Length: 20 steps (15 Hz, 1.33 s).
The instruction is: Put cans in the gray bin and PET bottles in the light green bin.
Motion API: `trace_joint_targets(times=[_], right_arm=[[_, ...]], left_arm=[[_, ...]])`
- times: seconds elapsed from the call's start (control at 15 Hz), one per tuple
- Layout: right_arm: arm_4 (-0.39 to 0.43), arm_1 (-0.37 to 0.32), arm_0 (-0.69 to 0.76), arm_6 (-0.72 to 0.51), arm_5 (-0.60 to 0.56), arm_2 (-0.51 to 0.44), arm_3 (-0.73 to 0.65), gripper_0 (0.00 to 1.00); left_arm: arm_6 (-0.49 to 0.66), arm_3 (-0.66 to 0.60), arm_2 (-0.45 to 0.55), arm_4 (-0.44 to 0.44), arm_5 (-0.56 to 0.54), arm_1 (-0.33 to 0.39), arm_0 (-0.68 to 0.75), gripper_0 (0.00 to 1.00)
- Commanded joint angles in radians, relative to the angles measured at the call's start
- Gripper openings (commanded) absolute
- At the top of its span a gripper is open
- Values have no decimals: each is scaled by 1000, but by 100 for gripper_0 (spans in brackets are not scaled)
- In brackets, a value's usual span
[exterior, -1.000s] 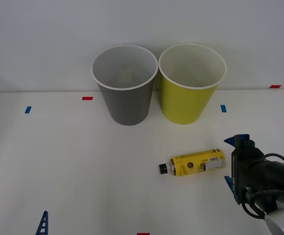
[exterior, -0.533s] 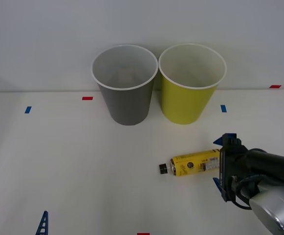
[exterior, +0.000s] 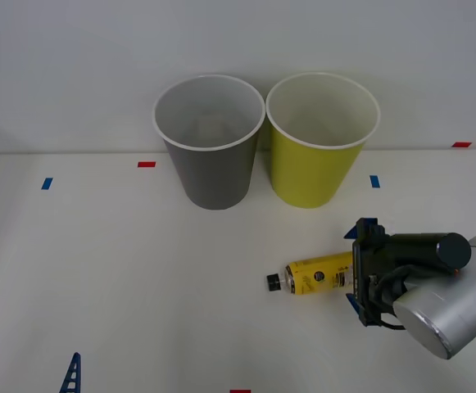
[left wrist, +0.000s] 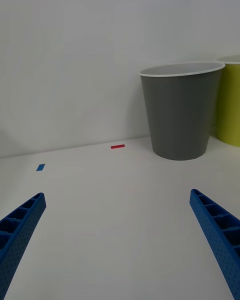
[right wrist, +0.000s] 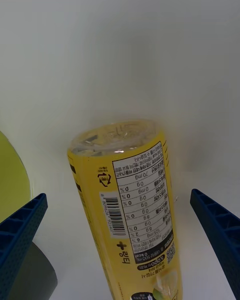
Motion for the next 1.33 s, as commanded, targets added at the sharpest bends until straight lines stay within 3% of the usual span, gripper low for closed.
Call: trace_joint_targets(times=[0.07,0.87,0.93,1.0,1.33], right_arm=[[-8,0,-34,-14,0,27,39,100],[-12,-12,-71,-5,-2,72,85,98],[-5,-16,-71,0,-2,76,85,54],[8,-19,-71,5,-2,88,85,1],[28,-31,-71,17,0,107,85,0]], left_arm=[[0,0,0,0,0,0,0,100],[0,0,0,0,0,0,0,100],[0,0,0,0,0,0,0,100],[0,0,0,0,0,0,0,100],[0,0,0,0,0,0,0,100]])
